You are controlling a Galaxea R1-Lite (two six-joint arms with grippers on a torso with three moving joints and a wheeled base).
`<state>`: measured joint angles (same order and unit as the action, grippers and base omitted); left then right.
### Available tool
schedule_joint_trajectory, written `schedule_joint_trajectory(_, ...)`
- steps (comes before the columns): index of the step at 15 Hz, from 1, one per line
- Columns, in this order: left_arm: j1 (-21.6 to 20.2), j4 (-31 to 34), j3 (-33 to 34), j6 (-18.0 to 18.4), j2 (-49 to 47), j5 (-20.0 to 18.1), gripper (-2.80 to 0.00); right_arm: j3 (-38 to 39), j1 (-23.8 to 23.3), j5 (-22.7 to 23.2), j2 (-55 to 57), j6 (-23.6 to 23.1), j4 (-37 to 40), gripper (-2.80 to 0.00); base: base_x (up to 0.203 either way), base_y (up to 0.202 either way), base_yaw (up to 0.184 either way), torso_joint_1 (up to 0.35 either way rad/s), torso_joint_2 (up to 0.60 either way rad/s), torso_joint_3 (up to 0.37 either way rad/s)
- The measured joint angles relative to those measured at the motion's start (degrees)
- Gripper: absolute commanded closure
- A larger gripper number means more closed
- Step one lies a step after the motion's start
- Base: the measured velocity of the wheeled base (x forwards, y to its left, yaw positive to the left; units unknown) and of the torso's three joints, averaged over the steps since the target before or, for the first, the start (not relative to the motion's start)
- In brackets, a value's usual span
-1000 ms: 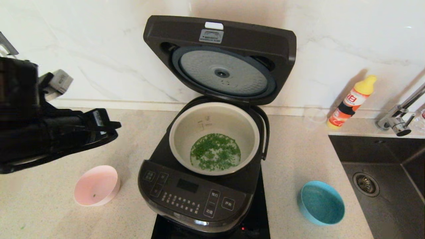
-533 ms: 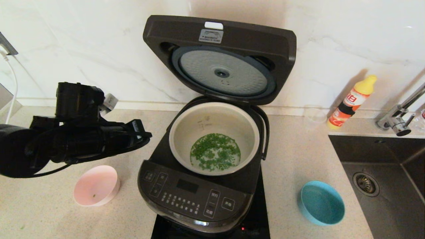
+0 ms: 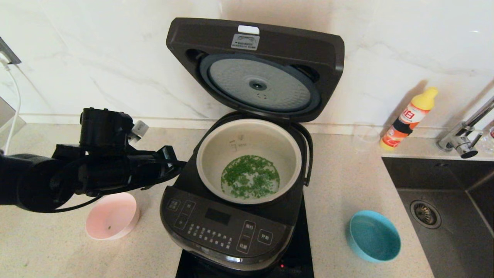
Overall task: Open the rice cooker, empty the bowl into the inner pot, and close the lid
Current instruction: Close the rice cooker
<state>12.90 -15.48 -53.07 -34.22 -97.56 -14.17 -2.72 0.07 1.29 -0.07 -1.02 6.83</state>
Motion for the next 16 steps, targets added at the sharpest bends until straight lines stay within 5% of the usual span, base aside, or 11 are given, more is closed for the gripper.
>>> schedule_joint_trajectory(4, -0.8, -11.79, 3.33, -2.05, -2.47, -0.52, 0.0, 0.0, 0.0, 0.0, 0.0, -0.01, 0.0, 0.0, 0.0, 0.0, 0.0, 0.0, 0.0, 0.0)
schedule_joint_trajectory(16, 0.65, -12.83, 14.53, -1.69, 3.42, -6.2, 0.0, -0.01, 0.0, 0.0, 0.0, 0.01, 0.0, 0.0, 0.0, 0.0, 0.0, 0.0, 0.0, 0.0)
